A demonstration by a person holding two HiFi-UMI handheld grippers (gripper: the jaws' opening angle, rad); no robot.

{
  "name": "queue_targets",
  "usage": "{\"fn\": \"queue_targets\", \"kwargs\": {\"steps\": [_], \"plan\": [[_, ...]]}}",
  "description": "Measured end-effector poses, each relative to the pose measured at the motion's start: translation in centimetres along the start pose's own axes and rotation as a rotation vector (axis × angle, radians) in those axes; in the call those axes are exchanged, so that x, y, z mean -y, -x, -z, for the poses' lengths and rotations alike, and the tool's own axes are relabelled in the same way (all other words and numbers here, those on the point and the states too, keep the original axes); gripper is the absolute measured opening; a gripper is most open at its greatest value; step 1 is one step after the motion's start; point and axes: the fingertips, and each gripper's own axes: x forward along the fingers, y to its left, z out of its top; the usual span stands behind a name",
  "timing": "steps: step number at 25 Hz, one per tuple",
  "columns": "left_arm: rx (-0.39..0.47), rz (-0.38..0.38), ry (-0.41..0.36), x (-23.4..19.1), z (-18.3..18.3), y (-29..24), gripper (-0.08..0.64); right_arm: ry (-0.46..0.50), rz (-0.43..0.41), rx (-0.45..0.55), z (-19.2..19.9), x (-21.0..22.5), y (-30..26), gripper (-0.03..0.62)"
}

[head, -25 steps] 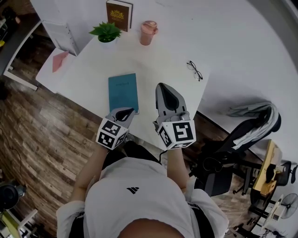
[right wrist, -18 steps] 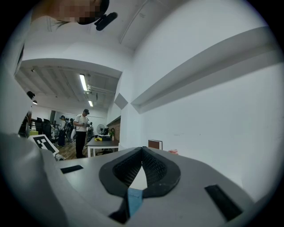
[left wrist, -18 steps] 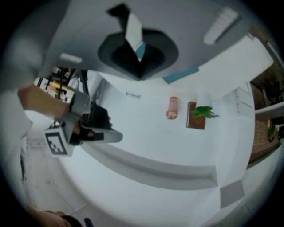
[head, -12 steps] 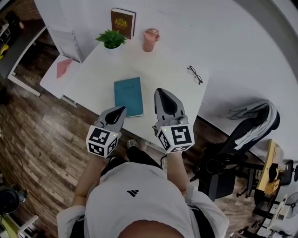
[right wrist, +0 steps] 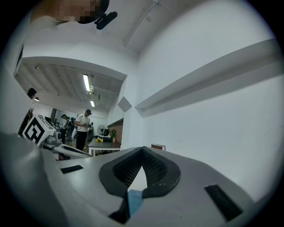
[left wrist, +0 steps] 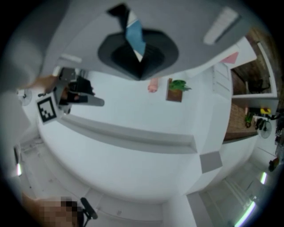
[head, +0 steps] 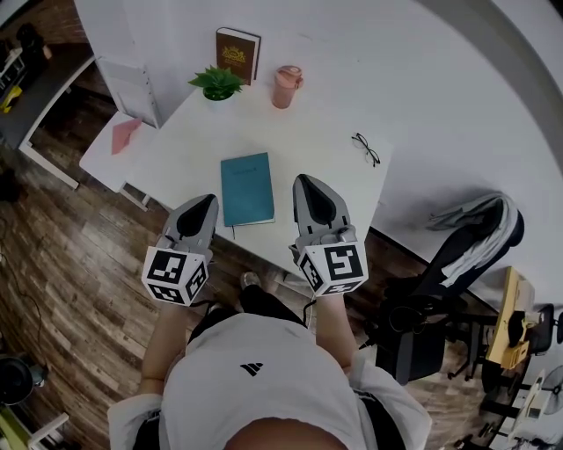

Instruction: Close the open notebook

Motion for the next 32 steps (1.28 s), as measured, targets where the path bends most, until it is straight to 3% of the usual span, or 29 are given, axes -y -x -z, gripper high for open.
{"fn": "queue_targets", "kwargs": {"steps": [14, 21, 32], "plan": [[0.144, -0.121, -0.008, -3.1, -5.1, 5.3, 0.009, 0.017, 0.006, 0.026, -1.6, -2.0, 1.5, -0.002], [0.192, -0.216, -0.059, -4.4, -6.6, 8.1, 0.009, 0.02, 0.011, 0.043, -2.3, -3.1, 2.2, -0.002], [0.218, -0.273, -0.063, -5.7, -6.9, 11.3, 0.009, 0.021, 0.043, 0.06, -2.8, -4.7, 3.8, -0.002]]}}
